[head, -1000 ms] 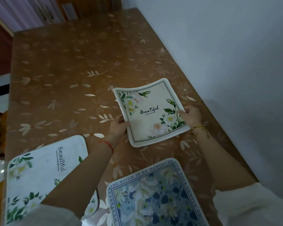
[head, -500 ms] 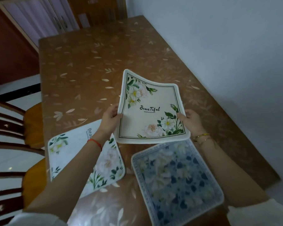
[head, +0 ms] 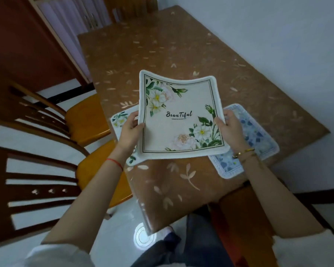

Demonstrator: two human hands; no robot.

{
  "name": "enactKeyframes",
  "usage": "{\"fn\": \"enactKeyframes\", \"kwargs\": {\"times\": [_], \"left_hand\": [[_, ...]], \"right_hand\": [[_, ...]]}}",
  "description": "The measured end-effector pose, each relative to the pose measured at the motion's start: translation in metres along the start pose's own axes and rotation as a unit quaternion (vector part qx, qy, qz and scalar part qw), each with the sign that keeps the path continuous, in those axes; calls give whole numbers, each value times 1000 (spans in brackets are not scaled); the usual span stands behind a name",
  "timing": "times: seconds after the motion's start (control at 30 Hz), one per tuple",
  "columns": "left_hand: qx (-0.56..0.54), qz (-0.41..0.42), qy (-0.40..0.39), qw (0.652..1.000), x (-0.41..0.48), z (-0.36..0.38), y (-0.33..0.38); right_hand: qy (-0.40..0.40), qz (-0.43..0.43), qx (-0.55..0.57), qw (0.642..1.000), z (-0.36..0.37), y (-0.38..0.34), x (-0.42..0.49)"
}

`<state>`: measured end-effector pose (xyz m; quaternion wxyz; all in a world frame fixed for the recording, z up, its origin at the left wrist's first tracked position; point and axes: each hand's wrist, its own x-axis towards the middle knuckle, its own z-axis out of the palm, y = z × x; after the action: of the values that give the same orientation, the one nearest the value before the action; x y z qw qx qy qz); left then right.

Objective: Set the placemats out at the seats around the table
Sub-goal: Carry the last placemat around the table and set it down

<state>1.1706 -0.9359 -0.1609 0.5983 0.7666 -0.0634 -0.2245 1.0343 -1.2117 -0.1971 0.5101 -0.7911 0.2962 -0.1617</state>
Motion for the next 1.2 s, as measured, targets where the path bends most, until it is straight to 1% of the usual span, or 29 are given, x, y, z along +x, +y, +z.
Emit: {"fn": "enactKeyframes", "kwargs": {"times": [0.17,0.27,0.4,0.53,0.63,0.73,0.9,1.0,1.2], "left_hand": [[-17,-6,43,999,-77,-44,-20],[-12,-4,59,998,-123,-64,-29],[-42,-7,98,994,-182,-80,-40],[-50,-4,129,990,-231,-85,-52],[-70,-15,157,985,-268,-91,-62],[-69,-26,210,975,-313,-99,-77],[-71,-39,282,956,-385,-118,-104],[-83,-36,328,940,-422,-137,-119],[-95,-35,409,907,-479,-190,-150]], "right_hand": [[-7,-6,10,1000,25,-18,-91],[-24,-22,-9,999,36,-22,-136],[-39,-37,2,999,42,-27,-181],[-58,-31,17,998,45,-22,-214],[-77,-53,29,995,51,-21,-238],[-114,-78,39,990,55,-28,-268],[-187,-97,32,977,74,-36,-316],[-240,-102,27,965,95,-47,-342],[-303,-144,22,942,158,-80,-386]]}}
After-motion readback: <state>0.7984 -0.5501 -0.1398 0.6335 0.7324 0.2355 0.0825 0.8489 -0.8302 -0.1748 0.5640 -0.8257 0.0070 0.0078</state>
